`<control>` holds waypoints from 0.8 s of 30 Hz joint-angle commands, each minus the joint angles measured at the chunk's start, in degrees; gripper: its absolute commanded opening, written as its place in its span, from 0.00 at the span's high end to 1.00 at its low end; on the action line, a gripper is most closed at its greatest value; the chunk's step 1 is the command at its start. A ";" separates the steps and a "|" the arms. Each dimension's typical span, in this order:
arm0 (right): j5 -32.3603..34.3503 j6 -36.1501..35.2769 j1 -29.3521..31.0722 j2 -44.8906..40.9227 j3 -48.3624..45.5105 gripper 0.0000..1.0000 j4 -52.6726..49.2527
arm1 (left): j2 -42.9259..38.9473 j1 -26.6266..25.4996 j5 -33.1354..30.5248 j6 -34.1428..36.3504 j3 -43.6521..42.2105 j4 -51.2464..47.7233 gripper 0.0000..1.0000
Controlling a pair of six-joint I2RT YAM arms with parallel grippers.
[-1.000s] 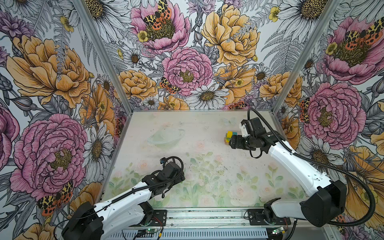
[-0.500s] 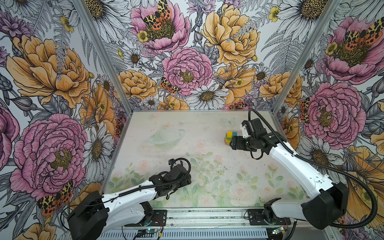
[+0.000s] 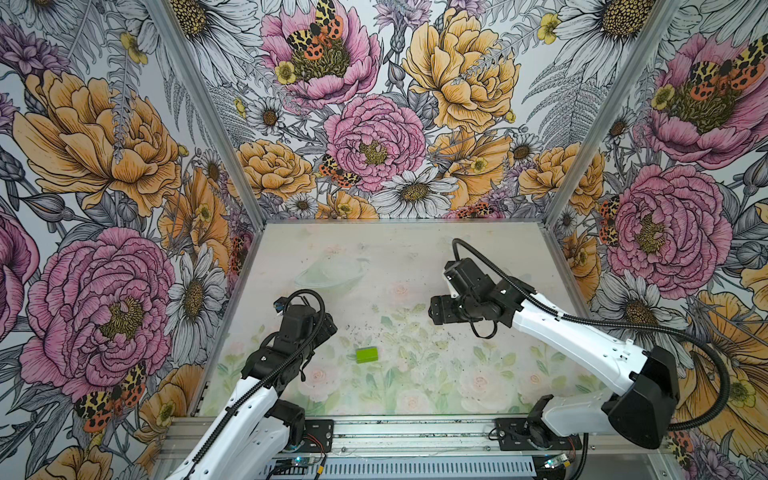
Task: Build the wood block tower
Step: 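Swing the right gripper over the lime-green bar while the left arm draws back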
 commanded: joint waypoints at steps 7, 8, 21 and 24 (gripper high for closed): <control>4.34 11.29 17.08 15.65 6.11 0.14 6.71 | 2.92 8.93 10.76 5.14 -1.35 5.00 0.13; 4.75 11.56 18.00 17.02 7.08 0.14 6.71 | 2.14 9.62 11.39 4.79 -1.79 5.37 0.13; 3.91 10.47 21.33 28.51 15.25 0.15 10.22 | -0.06 15.12 14.56 3.24 -4.60 8.29 0.12; 4.06 10.47 21.26 31.07 16.93 0.15 10.16 | -0.66 15.63 14.64 2.99 -4.84 8.46 0.12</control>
